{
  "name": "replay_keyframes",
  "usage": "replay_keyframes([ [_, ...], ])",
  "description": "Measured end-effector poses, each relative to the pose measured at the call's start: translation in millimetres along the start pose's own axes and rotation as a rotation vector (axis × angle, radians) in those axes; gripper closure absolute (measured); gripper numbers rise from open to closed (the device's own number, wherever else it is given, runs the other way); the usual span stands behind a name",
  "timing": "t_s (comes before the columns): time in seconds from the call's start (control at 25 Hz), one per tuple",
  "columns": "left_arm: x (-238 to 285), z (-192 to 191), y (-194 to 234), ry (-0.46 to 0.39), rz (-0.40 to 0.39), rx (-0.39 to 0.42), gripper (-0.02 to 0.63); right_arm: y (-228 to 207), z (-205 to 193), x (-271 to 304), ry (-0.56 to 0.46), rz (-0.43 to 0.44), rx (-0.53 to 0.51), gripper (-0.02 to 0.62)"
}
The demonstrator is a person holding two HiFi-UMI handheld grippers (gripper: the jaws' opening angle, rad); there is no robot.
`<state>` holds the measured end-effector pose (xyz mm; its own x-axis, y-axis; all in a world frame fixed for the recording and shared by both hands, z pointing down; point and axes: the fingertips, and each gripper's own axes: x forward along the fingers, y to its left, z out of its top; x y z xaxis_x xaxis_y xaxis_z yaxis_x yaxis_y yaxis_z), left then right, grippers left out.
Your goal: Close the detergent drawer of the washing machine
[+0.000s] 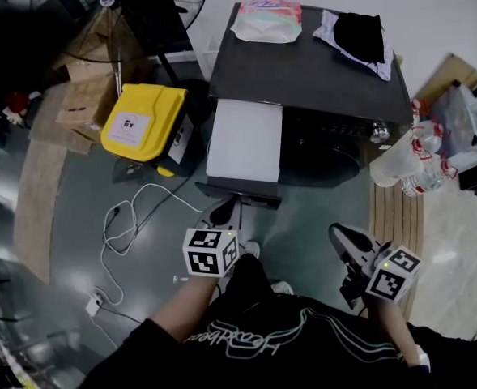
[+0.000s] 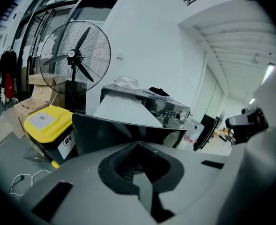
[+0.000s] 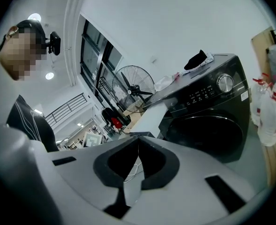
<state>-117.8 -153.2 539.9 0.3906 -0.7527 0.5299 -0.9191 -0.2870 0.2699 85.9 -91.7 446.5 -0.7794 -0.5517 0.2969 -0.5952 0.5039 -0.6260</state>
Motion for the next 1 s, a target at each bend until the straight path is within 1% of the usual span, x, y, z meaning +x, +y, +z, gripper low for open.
replay_keyframes([
  [0.4,13.5,10.0,5.1,0.015,-0.014,0.004,0.584,-4.8,10.0,10.4,-0.014,-0.007,0.007,0.568],
  [1.0,37.4,31.2,12.1,0.032,-0.063,0.046,0.584,-6.7,31.9,28.1,-0.045,-0.040,0.004,0.568],
])
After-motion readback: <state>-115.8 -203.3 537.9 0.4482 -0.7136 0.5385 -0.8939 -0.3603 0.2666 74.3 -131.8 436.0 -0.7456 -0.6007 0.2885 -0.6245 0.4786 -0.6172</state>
